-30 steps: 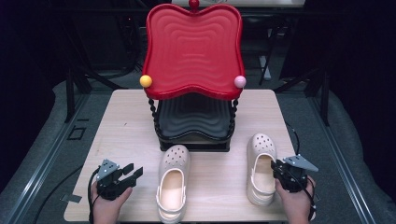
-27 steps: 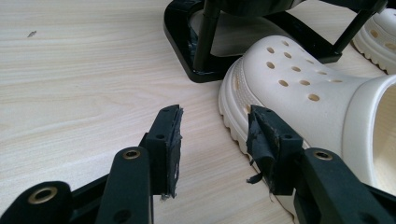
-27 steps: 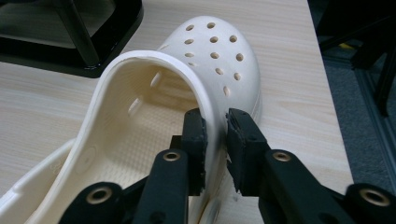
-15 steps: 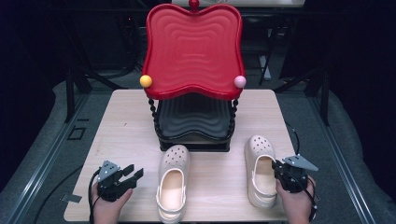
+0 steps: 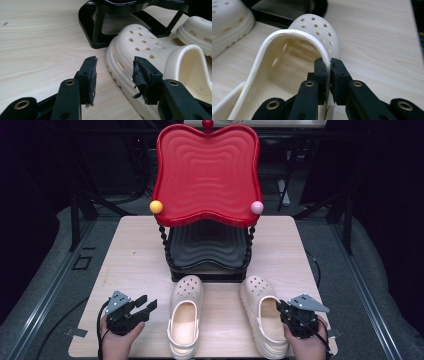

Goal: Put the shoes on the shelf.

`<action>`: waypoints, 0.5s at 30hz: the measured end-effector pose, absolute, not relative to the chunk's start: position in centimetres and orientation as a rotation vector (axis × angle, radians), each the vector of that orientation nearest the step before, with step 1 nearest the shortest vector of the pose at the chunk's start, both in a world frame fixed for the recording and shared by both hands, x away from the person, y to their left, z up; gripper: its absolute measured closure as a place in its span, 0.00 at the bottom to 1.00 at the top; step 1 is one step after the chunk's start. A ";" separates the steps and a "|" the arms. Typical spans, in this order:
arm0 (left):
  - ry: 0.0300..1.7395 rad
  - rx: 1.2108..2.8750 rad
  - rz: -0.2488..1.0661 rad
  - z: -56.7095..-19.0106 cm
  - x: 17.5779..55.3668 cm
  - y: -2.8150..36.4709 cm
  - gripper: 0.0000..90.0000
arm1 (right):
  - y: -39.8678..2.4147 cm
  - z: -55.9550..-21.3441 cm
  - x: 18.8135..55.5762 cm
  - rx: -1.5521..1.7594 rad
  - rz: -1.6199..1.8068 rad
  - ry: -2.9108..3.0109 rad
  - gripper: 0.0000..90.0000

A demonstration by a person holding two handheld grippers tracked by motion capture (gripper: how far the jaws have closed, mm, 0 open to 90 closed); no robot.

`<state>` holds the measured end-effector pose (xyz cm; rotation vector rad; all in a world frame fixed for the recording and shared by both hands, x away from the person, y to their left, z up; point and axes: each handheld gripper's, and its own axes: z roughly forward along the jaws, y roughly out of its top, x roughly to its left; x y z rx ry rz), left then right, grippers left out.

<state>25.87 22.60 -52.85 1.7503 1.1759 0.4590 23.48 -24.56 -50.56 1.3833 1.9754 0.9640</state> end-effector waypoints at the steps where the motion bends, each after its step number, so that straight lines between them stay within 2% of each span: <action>1: 1.169 1.750 0.457 -52.8 25.8 22.4 0.60 | -24.1 -50.6 23.5 1.379 0.979 1.990 0.93; 7: 1.117 1.777 0.371 -52.9 25.3 20.5 0.60 | -21.5 -51.4 23.8 1.352 1.004 2.055 0.93; 15: 1.064 1.834 0.344 -53.8 25.1 18.3 0.58 | -18.9 -51.8 24.0 1.318 1.009 2.083 0.92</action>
